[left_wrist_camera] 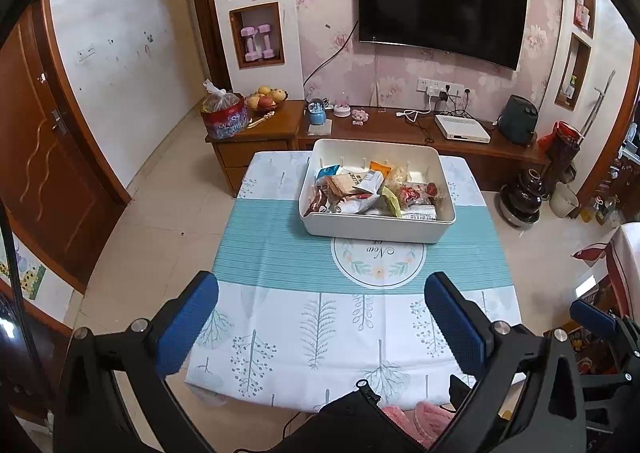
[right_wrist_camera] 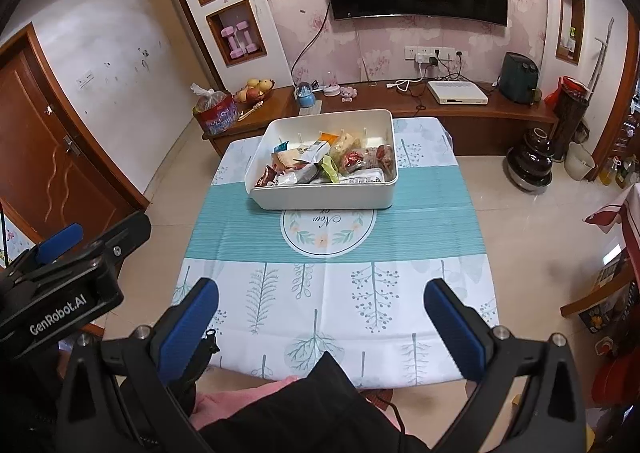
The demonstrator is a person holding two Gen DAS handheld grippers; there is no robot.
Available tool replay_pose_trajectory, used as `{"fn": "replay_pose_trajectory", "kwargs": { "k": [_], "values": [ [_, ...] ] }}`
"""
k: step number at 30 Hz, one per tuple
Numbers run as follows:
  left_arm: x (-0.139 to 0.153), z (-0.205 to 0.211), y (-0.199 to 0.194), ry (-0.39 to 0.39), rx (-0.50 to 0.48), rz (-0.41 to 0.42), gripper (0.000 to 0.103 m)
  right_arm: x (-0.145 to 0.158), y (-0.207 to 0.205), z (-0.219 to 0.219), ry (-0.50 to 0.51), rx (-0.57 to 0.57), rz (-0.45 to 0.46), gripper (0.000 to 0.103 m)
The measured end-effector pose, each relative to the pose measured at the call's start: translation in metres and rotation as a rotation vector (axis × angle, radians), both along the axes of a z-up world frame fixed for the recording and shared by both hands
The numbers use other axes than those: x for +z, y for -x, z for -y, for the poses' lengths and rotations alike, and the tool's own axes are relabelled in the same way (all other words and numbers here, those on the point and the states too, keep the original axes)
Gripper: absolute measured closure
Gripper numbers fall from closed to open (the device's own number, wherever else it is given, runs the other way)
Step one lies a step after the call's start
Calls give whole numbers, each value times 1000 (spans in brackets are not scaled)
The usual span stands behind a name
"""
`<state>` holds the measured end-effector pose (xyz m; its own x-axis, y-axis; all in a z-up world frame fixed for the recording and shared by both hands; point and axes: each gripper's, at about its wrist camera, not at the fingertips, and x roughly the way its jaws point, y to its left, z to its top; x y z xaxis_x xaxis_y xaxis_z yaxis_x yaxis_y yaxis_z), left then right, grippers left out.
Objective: Organize snacks
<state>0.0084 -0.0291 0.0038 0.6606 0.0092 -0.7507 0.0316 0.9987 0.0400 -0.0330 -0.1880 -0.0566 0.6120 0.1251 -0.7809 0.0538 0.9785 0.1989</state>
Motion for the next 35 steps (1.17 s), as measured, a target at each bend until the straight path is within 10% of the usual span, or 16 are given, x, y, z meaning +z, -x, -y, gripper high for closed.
{"fn": "replay_pose_trajectory", "kwargs": {
  "k": [35],
  "values": [
    [-19,1,-14,3,-16,-43,0,-11,-15,-1,0,-4,-48,0]
  ]
}}
